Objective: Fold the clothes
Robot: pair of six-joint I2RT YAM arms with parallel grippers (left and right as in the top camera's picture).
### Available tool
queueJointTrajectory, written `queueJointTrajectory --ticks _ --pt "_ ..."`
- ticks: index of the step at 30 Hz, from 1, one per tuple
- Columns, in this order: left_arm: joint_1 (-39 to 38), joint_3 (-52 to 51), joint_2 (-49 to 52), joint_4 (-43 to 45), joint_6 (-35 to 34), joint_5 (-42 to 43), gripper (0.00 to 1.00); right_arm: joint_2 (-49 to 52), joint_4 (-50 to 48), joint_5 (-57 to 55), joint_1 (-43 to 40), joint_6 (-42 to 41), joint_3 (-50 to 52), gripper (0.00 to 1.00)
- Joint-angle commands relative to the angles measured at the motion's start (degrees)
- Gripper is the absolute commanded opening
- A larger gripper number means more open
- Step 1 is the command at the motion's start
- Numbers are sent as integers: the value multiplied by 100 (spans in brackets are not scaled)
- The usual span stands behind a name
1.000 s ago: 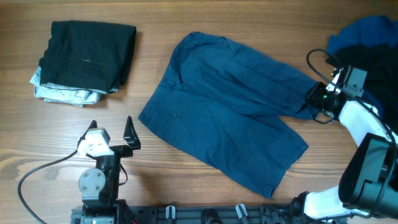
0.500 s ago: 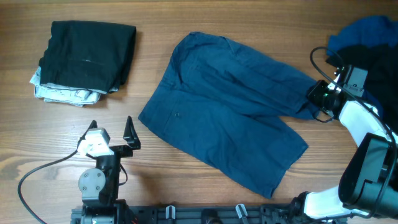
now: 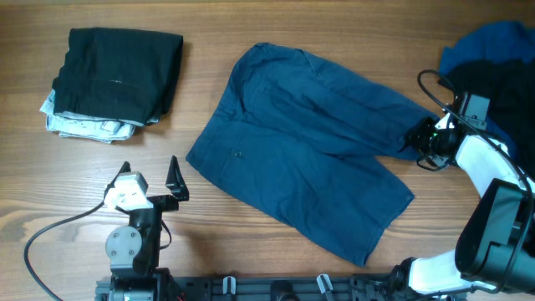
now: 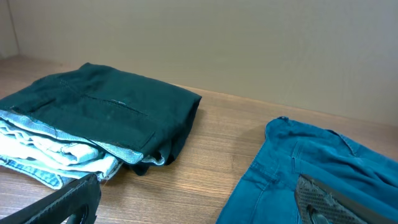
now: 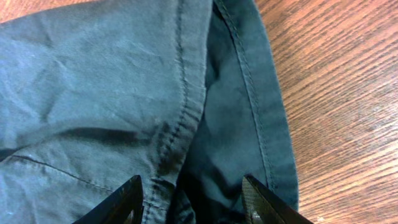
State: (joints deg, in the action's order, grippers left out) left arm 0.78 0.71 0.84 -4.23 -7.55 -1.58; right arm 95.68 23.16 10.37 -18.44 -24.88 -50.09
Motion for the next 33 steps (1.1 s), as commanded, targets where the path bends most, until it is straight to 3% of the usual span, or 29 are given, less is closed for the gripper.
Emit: queueJointTrajectory --ticks 1,8,15,21,25,33 --pt "31 -35 -42 22 94 50 100 186 -240 131 26 -101 0 50" --pt "31 -35 -42 22 94 50 100 962 -717 468 26 -225 0 50" --pt "31 -35 -42 22 94 50 100 852 -850 601 24 -223 -87 17" --pt "31 -35 -42 22 94 50 100 225 -671 361 24 -210 -376 15" --pt "31 -35 -42 22 94 50 100 -177 -693 210 24 42 -586 4" --pt "31 -35 -42 22 94 50 100 -210 -1425 -365 24 581 -804 4"
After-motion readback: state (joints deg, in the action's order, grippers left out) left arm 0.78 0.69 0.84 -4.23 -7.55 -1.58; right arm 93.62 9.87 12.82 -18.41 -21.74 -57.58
